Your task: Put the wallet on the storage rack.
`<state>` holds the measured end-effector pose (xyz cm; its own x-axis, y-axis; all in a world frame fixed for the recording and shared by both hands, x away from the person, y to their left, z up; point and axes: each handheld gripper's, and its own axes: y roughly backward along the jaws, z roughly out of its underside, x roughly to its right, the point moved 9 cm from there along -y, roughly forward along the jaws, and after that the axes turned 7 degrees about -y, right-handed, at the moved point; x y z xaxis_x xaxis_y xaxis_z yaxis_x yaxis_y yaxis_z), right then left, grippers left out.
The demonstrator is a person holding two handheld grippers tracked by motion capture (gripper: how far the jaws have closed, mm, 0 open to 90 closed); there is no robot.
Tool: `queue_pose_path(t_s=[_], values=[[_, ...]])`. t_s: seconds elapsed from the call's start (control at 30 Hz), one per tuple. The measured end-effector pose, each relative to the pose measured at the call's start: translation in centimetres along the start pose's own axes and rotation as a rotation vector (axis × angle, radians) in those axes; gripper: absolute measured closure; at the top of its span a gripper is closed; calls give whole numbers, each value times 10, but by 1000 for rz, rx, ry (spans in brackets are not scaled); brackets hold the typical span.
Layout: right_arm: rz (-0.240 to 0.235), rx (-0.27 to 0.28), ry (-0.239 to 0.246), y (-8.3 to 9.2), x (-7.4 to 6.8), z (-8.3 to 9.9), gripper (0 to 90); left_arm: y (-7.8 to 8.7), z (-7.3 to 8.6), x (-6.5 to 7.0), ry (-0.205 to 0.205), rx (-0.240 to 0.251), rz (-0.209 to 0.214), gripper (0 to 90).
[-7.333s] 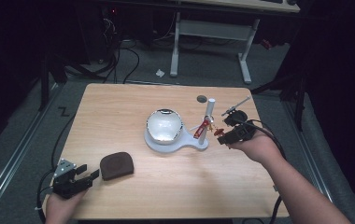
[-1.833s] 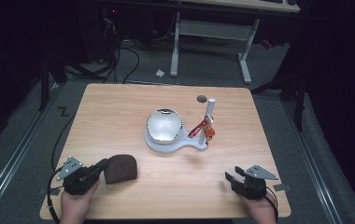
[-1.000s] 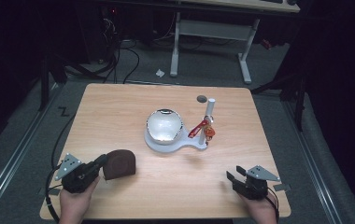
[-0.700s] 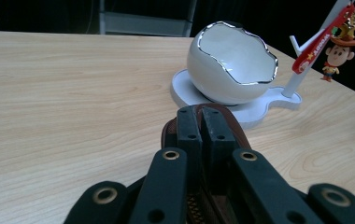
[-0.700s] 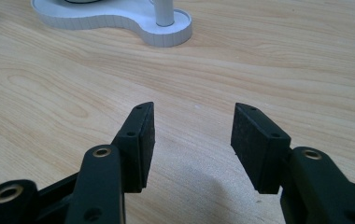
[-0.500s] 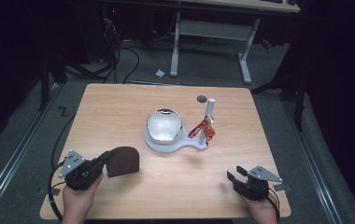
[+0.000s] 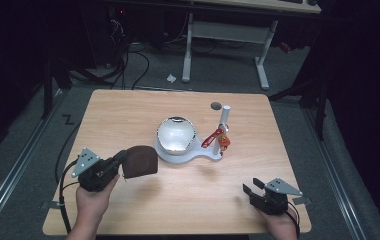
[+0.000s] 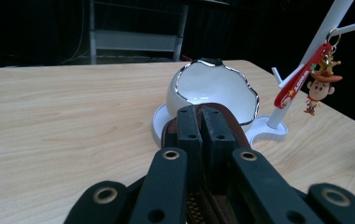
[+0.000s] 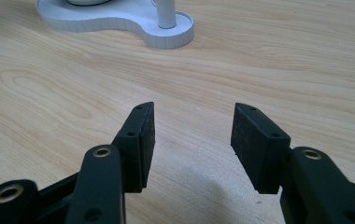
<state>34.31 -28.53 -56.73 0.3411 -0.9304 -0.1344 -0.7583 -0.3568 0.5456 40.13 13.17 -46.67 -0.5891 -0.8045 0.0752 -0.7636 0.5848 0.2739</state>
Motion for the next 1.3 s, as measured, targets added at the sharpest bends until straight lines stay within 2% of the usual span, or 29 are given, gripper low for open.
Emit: queue_pose_path(t_s=[0.67, 1.1, 1.3], values=[[-6, 10, -11, 2, 3, -1, 502, -44, -25, 5, -3, -5, 4, 874], [-10, 14, -15, 3, 4, -1, 502, -62, -33, 9, 1, -8, 11, 874], [-14, 16, -16, 3, 4, -1, 502, -71, -39, 8, 2, -8, -6, 874]])
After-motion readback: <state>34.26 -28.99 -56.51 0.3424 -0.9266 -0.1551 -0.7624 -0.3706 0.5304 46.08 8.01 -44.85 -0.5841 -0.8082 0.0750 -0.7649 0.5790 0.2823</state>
